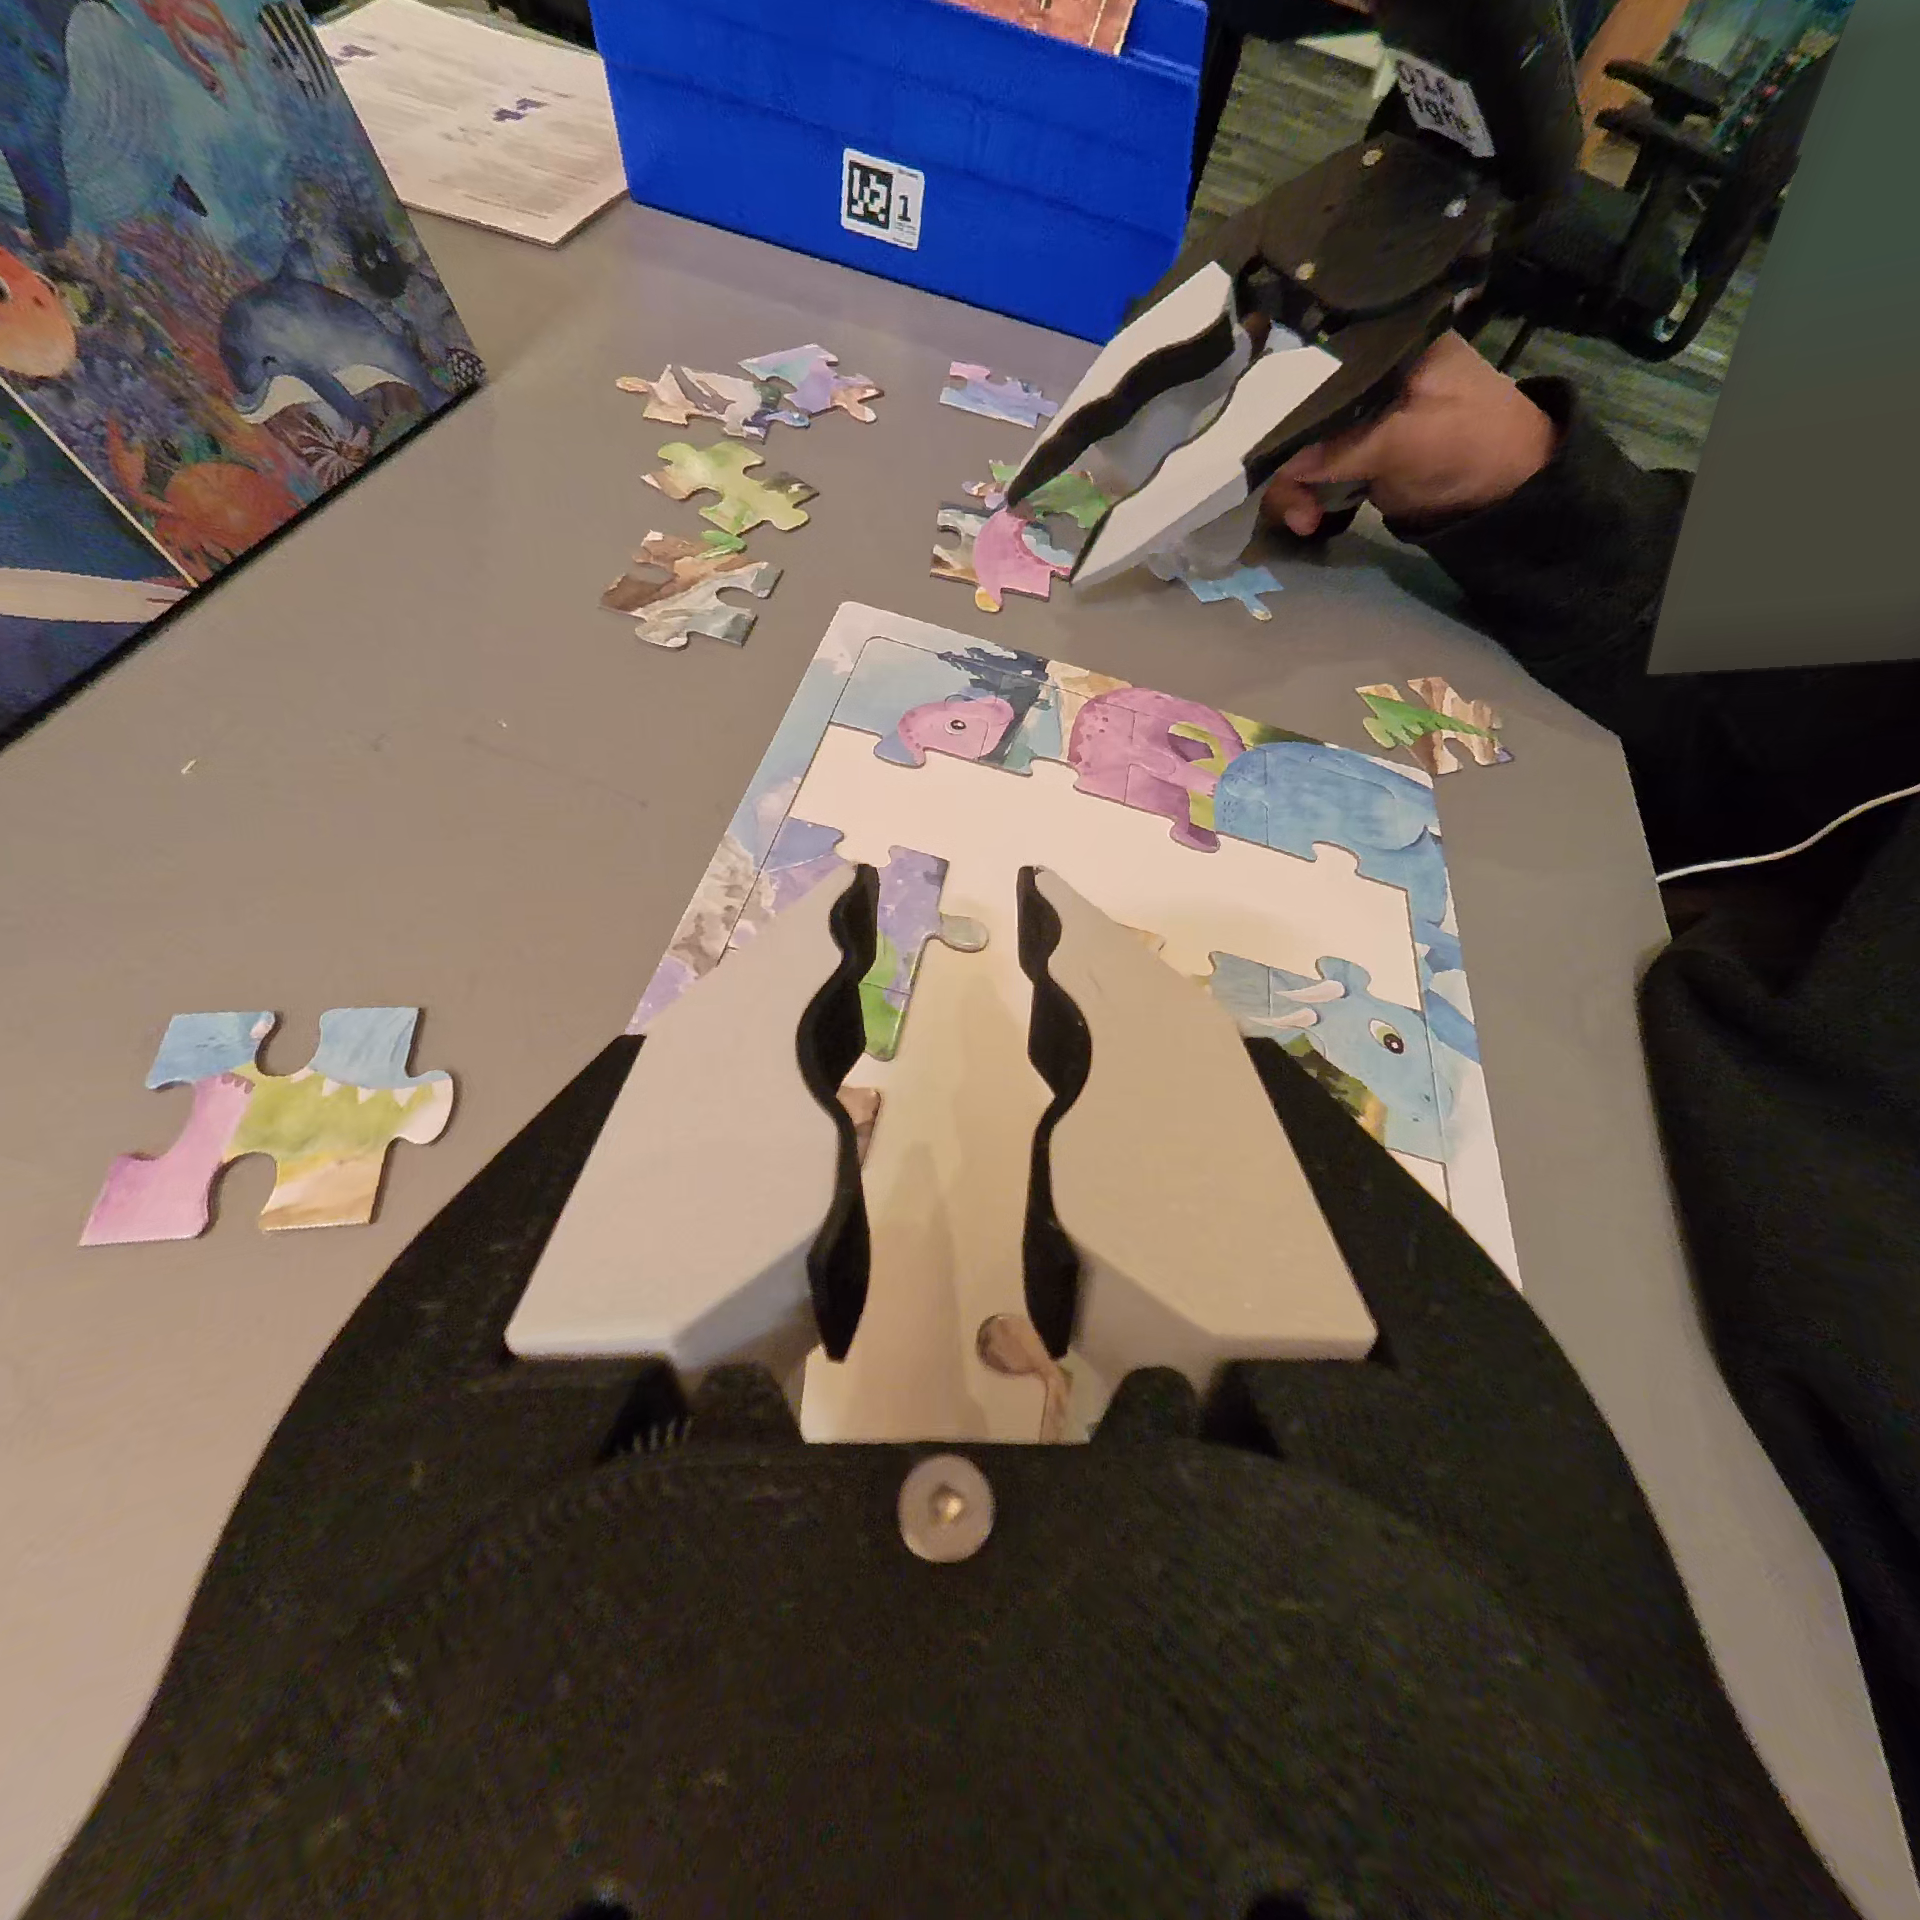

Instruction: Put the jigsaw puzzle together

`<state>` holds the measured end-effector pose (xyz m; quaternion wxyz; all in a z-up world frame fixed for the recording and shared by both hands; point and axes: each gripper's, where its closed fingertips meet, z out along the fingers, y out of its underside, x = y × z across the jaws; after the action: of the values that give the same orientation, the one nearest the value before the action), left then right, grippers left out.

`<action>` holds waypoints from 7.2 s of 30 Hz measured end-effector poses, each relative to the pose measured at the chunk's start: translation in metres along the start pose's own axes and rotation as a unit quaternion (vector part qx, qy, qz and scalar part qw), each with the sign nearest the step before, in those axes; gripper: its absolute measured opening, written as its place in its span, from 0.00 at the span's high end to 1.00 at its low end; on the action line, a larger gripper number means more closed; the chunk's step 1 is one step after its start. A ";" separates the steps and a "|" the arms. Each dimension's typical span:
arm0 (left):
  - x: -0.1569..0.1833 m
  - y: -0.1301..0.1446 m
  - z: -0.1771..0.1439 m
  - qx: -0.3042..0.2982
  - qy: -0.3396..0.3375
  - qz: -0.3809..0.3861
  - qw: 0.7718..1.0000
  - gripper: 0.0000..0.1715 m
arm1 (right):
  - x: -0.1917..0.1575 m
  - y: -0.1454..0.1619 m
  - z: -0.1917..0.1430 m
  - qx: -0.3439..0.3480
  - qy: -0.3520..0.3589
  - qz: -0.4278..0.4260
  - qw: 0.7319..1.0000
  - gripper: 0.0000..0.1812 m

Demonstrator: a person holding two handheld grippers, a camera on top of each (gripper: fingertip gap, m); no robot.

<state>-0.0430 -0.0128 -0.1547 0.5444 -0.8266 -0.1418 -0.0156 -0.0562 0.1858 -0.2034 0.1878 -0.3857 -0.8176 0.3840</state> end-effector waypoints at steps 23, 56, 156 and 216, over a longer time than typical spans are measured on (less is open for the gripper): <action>0.000 0.002 0.001 -0.005 0.001 0.001 1.000 0.85 | 0.001 0.002 0.001 -0.008 0.017 -0.016 1.000 0.86; 0.001 0.003 0.003 -0.010 -0.001 0.004 1.000 0.85 | 0.049 -0.063 -0.091 0.282 0.119 0.061 0.950 0.85; 0.003 0.006 0.005 -0.021 -0.006 0.022 1.000 0.85 | -0.034 0.052 -0.053 -0.063 -0.092 -0.075 0.991 0.63; 0.002 0.006 0.005 -0.021 -0.005 0.018 1.000 0.84 | -0.056 0.052 -0.062 -0.071 -0.168 -0.023 0.983 0.73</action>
<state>-0.0400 -0.0096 -0.1617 0.5264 -0.8403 -0.1294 -0.0046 0.0412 0.1934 -0.2048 0.0283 -0.3088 -0.8717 0.3795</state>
